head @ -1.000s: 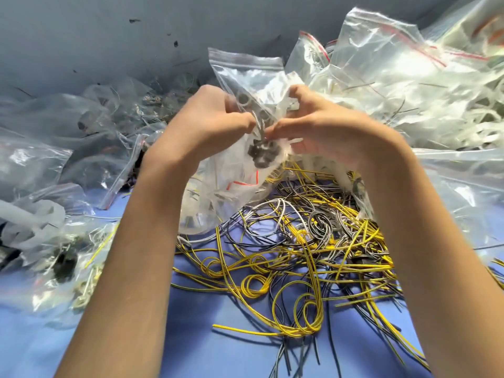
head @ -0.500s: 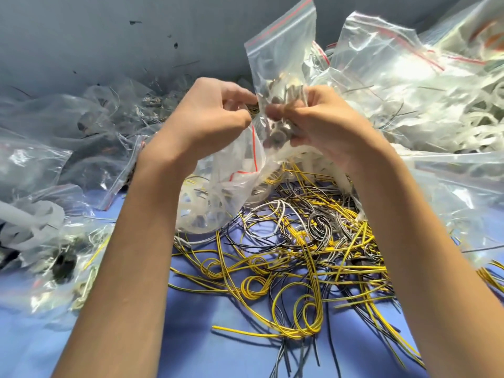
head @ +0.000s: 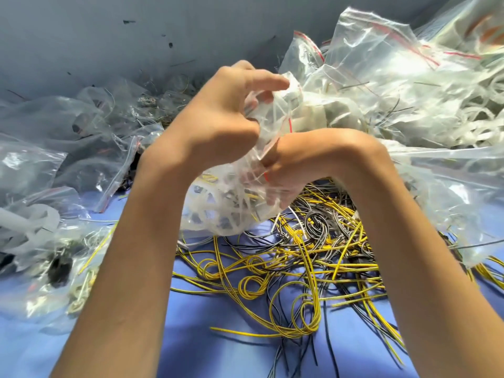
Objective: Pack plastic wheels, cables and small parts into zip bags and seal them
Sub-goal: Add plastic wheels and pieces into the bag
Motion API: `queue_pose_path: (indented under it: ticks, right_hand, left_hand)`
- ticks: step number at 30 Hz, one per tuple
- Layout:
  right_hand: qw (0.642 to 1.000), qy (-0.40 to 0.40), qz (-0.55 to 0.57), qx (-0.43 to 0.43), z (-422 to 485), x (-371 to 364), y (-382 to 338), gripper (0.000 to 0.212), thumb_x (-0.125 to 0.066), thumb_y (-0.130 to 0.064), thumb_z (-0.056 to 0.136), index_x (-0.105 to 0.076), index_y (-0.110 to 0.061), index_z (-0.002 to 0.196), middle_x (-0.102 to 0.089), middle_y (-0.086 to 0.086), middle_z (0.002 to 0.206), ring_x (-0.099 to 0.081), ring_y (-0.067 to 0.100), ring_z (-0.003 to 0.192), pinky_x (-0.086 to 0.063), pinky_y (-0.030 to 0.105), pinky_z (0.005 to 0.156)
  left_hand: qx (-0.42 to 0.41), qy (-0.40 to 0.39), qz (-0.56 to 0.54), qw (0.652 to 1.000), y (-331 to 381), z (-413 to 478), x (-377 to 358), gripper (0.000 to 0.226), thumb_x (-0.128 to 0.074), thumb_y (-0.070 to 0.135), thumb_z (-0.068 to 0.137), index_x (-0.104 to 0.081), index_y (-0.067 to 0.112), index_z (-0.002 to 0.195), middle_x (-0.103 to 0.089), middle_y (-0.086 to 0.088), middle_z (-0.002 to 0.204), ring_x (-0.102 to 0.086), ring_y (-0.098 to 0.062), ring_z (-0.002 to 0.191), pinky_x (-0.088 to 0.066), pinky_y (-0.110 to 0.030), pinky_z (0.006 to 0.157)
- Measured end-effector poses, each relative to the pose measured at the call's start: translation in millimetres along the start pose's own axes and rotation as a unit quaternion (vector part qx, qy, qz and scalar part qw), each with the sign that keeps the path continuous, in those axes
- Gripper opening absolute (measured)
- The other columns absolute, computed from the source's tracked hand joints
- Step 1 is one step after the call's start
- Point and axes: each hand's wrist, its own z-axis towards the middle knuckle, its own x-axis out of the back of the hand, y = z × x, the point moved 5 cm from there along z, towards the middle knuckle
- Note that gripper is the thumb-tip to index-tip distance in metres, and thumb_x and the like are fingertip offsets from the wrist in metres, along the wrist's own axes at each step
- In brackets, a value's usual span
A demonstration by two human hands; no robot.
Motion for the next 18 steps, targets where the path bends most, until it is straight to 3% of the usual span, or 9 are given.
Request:
queue_pose_path:
  ticks: [2,4,7,11,14,16,18]
  right_hand:
    - [0.997,0.025,-0.066,-0.011,-3,5,2,0.024,-0.041,-0.030,0.097,-0.059,-0.018,0.087,-0.058,-0.002,0.081,-0.054,0.020,0.081,-0.042,0.027,0.062]
    - [0.994,0.047,-0.096,-0.024,-9,12,8,0.022,-0.043,-0.020,0.092,-0.063,-0.018,0.101,-0.056,-0.001,0.079,-0.052,0.020,0.075,-0.038,0.027,0.055]
    - [0.991,0.082,-0.074,-0.070,-16,20,22,0.015,-0.046,-0.016,0.086,-0.059,-0.016,0.079,-0.053,-0.003,0.054,-0.048,0.015,0.053,-0.033,0.020,0.039]
    - [0.985,0.134,-0.060,-0.085,-14,29,26,0.017,-0.049,-0.019,0.088,-0.065,-0.016,0.085,-0.058,-0.003,0.064,-0.050,0.013,0.057,-0.034,0.023,0.047]
    - [0.977,0.204,-0.056,-0.034,-19,42,24,0.023,-0.049,-0.023,0.089,-0.062,-0.021,0.071,-0.061,0.000,0.067,-0.051,0.011,0.058,-0.040,0.028,0.055]
    - [0.972,0.232,-0.030,0.024,-26,48,22,0.031,-0.051,-0.032,0.090,-0.064,-0.021,0.064,-0.061,0.000,0.063,-0.053,0.013,0.055,-0.043,0.029,0.054]
    - [0.969,0.229,0.062,0.068,-30,48,25,0.036,-0.054,-0.041,0.091,-0.068,-0.018,0.067,-0.061,-0.003,0.061,-0.049,0.003,0.046,-0.037,0.019,0.044]
  left_hand:
    - [-0.032,-0.024,0.003,0.999,7,-2,-2,0.077,-0.029,-0.023,0.062,-0.067,0.019,0.114,-0.048,0.003,0.093,-0.052,0.011,0.082,-0.033,0.004,0.070]
    - [-0.060,-0.026,0.031,0.997,11,-3,1,0.076,-0.026,-0.020,0.058,-0.070,0.032,0.092,-0.053,0.000,0.097,-0.054,0.001,0.087,-0.033,0.001,0.072]
    - [-0.071,0.007,0.066,0.995,10,-3,12,0.068,-0.028,-0.016,0.056,-0.067,0.036,0.075,-0.059,0.005,0.094,-0.054,0.002,0.080,-0.030,0.002,0.066]
    - [-0.073,0.049,0.082,0.993,8,-5,22,0.066,-0.029,-0.014,0.055,-0.071,0.026,0.088,-0.064,0.002,0.097,-0.053,-0.004,0.086,-0.030,-0.002,0.067]
    - [-0.098,0.117,0.096,0.984,10,-7,38,0.065,-0.029,-0.006,0.055,-0.070,0.022,0.096,-0.063,0.001,0.098,-0.054,0.000,0.092,-0.037,-0.005,0.078]
    - [-0.102,0.133,0.110,0.980,8,-7,43,0.063,-0.031,-0.007,0.058,-0.070,0.022,0.097,-0.062,0.002,0.101,-0.053,-0.001,0.097,-0.036,-0.005,0.086]
    - [-0.086,0.090,0.122,0.985,4,-7,36,0.056,-0.036,-0.009,0.066,-0.073,0.021,0.094,-0.062,0.002,0.106,-0.049,-0.007,0.104,-0.035,-0.009,0.089]
